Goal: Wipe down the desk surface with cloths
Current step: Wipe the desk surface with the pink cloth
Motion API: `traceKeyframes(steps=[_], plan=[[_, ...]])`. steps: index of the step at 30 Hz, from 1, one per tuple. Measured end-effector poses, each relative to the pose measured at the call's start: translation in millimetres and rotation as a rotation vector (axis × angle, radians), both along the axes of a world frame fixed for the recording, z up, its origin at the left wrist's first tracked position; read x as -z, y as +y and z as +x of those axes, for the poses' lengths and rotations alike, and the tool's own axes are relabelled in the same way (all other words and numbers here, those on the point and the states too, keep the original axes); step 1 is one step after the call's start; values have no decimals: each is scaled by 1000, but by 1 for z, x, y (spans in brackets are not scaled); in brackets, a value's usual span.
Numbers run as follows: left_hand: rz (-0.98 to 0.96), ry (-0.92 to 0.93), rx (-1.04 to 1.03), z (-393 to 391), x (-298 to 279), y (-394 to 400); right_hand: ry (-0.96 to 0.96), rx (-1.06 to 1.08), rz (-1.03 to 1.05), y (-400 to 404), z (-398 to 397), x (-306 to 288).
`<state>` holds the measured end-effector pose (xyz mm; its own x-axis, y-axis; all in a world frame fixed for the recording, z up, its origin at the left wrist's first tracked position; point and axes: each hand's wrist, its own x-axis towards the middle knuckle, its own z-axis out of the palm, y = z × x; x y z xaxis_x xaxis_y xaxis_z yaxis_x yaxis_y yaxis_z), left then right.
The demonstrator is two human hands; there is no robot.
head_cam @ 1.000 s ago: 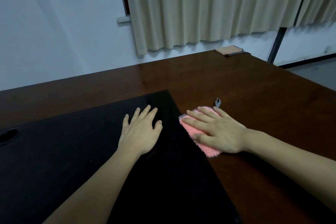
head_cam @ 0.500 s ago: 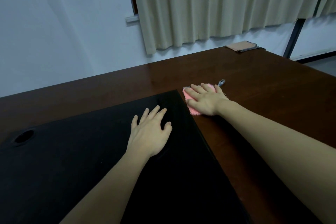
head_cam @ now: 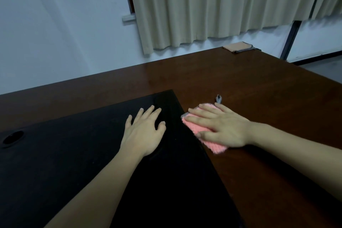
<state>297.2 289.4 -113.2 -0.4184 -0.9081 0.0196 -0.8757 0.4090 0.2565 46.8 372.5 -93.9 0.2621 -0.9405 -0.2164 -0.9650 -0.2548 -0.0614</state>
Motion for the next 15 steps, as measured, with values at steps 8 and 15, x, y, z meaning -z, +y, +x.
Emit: traceKeyframes(steps=[8,15], plan=[[10,7,1,0,-1,-2,-21,321,-40,-100,-24,0],[45,-37,15,0,-5,0,-6,214,-22,-51,-3,0]])
